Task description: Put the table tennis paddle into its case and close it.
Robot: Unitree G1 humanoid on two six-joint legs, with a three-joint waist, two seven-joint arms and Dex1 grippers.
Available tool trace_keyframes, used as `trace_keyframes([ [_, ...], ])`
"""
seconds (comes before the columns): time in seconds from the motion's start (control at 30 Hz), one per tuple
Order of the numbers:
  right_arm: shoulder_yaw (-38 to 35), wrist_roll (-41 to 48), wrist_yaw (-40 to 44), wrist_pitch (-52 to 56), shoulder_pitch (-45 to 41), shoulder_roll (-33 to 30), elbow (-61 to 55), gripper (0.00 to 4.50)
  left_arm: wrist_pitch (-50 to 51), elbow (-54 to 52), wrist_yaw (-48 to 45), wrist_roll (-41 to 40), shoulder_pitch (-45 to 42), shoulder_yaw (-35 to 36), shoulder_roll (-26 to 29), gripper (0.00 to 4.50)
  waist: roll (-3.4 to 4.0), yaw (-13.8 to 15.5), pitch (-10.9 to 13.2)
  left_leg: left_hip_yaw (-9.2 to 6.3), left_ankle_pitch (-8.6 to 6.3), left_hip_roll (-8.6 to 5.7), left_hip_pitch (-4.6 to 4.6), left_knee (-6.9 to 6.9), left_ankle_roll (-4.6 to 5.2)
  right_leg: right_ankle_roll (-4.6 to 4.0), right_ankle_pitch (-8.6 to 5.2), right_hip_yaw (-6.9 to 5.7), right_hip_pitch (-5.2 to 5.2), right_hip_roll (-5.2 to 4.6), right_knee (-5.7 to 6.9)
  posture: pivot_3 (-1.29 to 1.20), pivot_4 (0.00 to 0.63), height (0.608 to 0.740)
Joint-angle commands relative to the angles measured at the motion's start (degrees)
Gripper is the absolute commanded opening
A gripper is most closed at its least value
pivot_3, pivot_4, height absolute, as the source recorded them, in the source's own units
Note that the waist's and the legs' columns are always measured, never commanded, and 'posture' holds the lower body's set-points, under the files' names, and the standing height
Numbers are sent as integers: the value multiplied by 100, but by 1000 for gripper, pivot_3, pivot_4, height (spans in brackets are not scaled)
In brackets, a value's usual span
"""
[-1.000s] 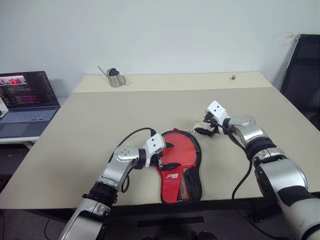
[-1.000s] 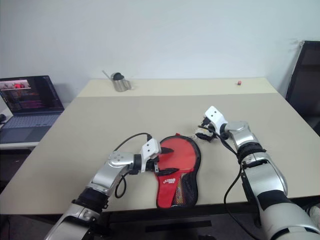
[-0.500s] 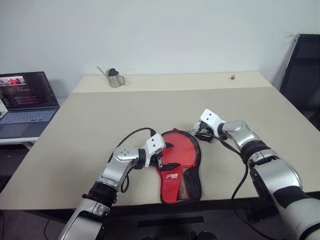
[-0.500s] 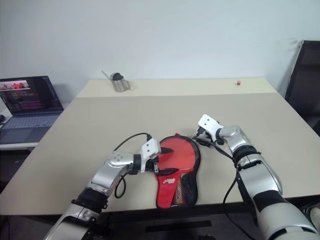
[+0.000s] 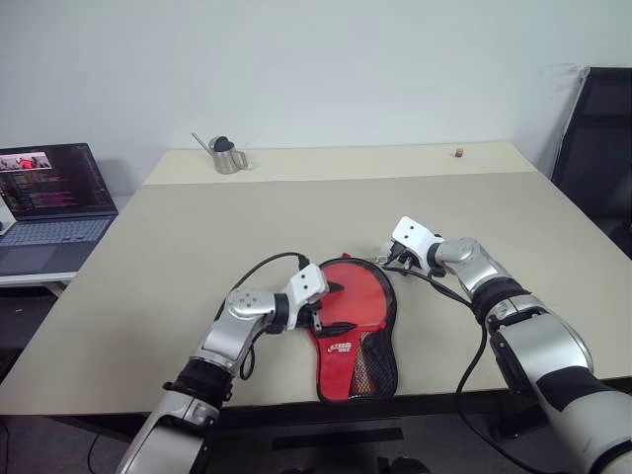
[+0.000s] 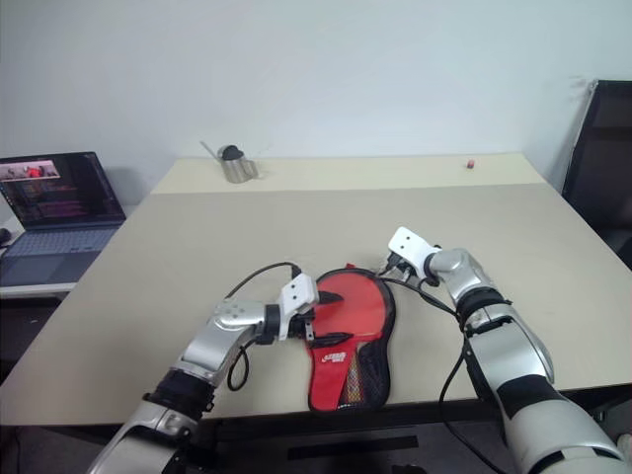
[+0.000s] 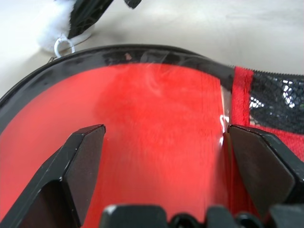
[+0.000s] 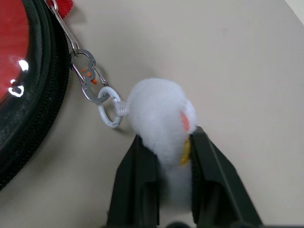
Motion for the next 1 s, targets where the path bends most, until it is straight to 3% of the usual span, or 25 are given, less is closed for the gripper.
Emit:
trace_keyframes([
  [0.03, -72, 75, 20, -89, -34, 124, -128, 261, 23, 495, -300, 324, 113, -590, -137, 4500, 10, -2, -12, 0, 0, -2, 1, 0, 0, 0, 0, 0, 0, 0, 0, 0, 150, 740],
  [0.3, -141, 165, 134, -33, 152, 84, -441, 258, -584, 1490, -415, 820, -20, -955, -137, 4500, 48, 14, -78, -2, -3, -23, 25, -4, 6, 0, -1, 1, 24, -1, -4, 0, 150, 740],
  [0.43, -139, 186, 366, 106, 455, -54, -948, 252, -800, 1795, -451, 921, -37, -1032, -118, 4500, 53, 12, -91, -8, -12, -25, 115, -23, 20, 6, -6, -3, 122, 0, -25, 0, 150, 740],
  [1.0, -229, 291, 1771, 1923, 2679, -1837, -5511, 231, -1008, 2553, -572, 956, -291, -1035, -388, 4500, 95, 144, -150, -23, -19, -47, 127, -17, 30, 60, -40, -10, 152, -17, -28, 0, 150, 740],
])
